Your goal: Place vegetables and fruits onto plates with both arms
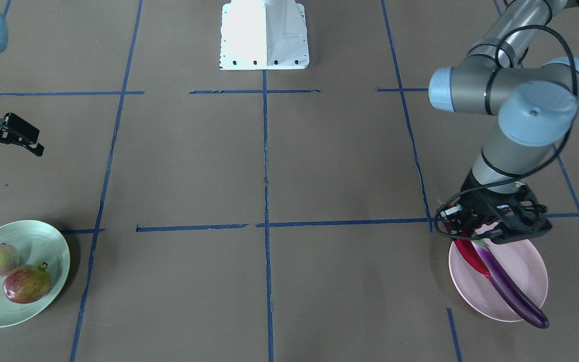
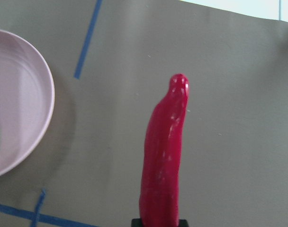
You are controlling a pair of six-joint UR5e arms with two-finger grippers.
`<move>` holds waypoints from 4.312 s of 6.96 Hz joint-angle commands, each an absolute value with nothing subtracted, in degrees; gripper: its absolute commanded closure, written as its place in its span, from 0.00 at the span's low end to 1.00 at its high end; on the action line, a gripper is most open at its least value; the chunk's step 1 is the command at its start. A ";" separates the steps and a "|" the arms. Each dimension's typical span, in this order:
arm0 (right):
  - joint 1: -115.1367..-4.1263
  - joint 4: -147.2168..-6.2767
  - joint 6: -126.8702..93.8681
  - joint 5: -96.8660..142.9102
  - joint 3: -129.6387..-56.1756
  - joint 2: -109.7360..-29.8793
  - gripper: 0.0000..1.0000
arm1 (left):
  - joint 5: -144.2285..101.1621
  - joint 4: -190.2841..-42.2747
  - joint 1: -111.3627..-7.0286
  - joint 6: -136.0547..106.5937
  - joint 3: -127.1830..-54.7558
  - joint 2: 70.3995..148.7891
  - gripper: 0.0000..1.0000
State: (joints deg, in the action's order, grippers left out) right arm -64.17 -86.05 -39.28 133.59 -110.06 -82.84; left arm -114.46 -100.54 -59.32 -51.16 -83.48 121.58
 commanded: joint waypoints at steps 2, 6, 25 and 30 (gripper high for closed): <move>-64.16 -86.04 -39.29 133.51 -110.13 -82.88 0.00 | -116.37 -108.54 -63.79 -42.75 -73.94 117.60 0.99; -64.16 -85.96 -40.34 133.59 -110.83 -82.88 0.00 | -116.37 -110.56 -64.86 -38.67 -70.93 116.98 0.00; -85.61 -98.34 -4.66 137.98 -114.78 -99.84 0.00 | -140.45 -84.37 -86.49 0.62 -95.53 96.95 0.00; -85.43 -97.82 -4.57 138.43 -114.96 -100.72 0.00 | -140.45 -84.81 -85.25 0.26 -97.73 93.60 0.00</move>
